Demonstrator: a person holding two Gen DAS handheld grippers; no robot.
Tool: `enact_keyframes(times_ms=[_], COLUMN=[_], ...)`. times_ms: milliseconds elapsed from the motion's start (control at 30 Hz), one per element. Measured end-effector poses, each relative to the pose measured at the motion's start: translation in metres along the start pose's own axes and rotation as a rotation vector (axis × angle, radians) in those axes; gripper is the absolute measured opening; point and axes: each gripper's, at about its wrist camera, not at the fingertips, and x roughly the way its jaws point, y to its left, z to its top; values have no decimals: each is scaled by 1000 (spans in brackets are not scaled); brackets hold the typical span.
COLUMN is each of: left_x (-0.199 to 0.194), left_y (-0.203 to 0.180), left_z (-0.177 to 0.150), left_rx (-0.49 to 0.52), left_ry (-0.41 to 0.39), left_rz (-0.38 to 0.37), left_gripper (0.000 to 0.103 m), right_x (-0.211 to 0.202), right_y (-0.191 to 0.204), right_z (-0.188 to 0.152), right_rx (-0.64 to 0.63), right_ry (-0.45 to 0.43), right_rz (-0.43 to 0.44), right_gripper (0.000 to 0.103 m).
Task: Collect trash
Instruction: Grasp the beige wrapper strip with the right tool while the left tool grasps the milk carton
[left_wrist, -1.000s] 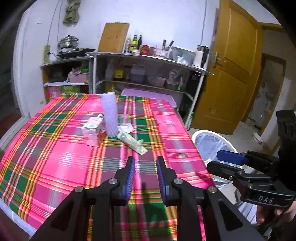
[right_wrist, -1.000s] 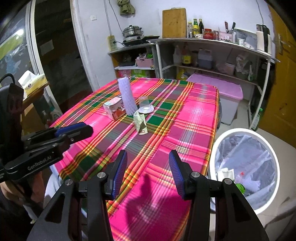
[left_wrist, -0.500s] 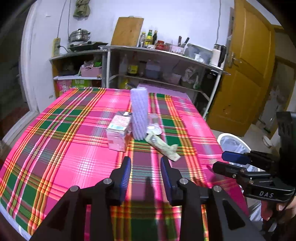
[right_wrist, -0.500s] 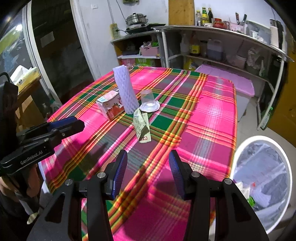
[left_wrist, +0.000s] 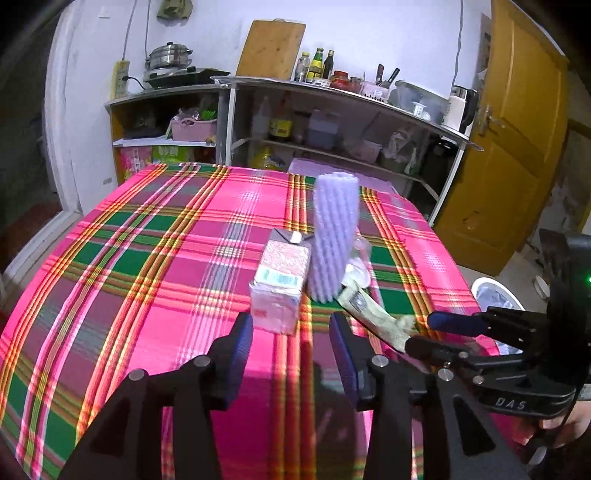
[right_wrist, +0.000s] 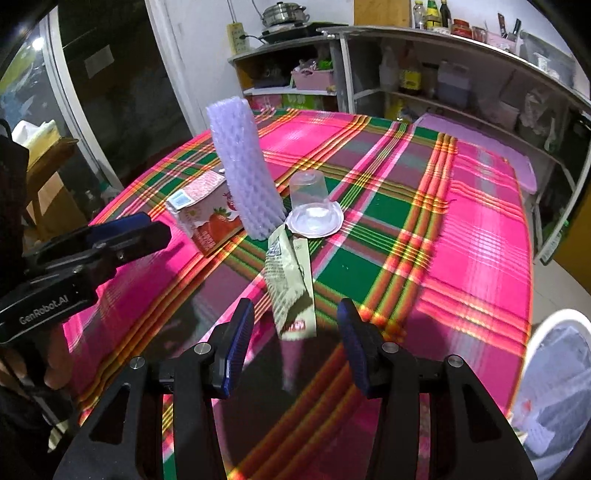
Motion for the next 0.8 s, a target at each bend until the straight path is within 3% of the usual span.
enact_keyframes(times_ms=[300, 367, 433, 600, 633, 700, 800], left_x=[30, 35, 40, 50, 50, 51, 48], left_y=[11, 10, 10, 9, 8, 8, 6], left_z=[15, 16, 17, 18, 18, 17, 13], left_rx=[5, 10, 17, 23, 25, 22, 21], left_ry=[27, 32, 39, 53, 52, 58, 57], left_rz=[12, 7, 11, 22, 23, 16, 21], left_gripper=[47, 47, 47, 47, 46, 34, 34], right_x=[23, 25, 26, 24, 23, 22, 17], right_y=[0, 3, 4, 5, 5, 4, 1], right_z=[13, 14, 14, 12, 12, 10, 6], right_rx=[-27, -41, -47, -46, -44, -34, -19], right_ry=[10, 4, 3, -2, -3, -4, -7], right_rz=[-2, -16, -25, -25, -23, -15, -4], right_gripper=[48, 44, 32, 29, 29, 29, 28])
